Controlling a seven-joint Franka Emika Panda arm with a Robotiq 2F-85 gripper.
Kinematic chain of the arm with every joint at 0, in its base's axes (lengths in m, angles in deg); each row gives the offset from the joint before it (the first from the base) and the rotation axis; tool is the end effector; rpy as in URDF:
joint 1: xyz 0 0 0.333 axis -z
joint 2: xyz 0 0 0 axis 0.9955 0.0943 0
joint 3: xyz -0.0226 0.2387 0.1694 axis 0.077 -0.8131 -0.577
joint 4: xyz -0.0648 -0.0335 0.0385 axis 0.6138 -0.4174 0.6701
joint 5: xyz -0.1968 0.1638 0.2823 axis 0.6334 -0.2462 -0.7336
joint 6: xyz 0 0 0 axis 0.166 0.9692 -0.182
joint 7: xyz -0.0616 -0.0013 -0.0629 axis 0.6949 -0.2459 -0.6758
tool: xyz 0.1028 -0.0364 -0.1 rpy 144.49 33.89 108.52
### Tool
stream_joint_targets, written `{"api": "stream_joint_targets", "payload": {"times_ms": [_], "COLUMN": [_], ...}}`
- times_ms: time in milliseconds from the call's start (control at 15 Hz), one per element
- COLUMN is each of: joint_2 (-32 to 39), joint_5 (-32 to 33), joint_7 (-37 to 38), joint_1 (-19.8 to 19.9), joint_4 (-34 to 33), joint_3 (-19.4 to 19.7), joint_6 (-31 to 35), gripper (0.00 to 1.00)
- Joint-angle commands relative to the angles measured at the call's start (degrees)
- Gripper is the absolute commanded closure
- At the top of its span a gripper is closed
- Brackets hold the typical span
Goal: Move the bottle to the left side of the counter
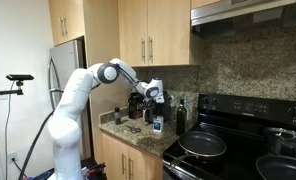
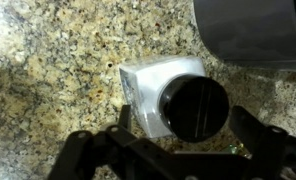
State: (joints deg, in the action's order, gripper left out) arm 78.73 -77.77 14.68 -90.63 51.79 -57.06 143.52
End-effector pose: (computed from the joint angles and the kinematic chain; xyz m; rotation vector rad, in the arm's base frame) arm 0.6673 0.0989 0.3122 -2.3094 1.6381 -0.1278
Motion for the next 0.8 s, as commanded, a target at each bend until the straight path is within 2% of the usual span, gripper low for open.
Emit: {"api": "stream_joint_targets", "payload": {"times_ms": [0,200,400,467,533,667,733], "joint_2": [2.5,3.8,2.2,2.2,2.1,1.9,1.6], "joint_5": [0.1,0.6,-0.3,-0.5,-0.5,-0.5,-0.5], "joint_7": [0.1,0.8,-0.2,-0.7,-0.7,-0.6,-0.6], "joint_1": [-0.9,-1.6,-1.2,-0.9,-1.0,-0.9,-0.9], "joint_4": [-2.2,-3.1,-1.4,-1.4,-1.3,-1.1,-1.1], "joint_3": [0.5,0.9,0.5,0.3,0.4,0.4,0.4], "joint_6": [1.1,2.4,1.2,1.0,1.2,0.8,0.9], "gripper": [0.0,0.0,0.0,0.25,0.27,0.42,0.44]}}
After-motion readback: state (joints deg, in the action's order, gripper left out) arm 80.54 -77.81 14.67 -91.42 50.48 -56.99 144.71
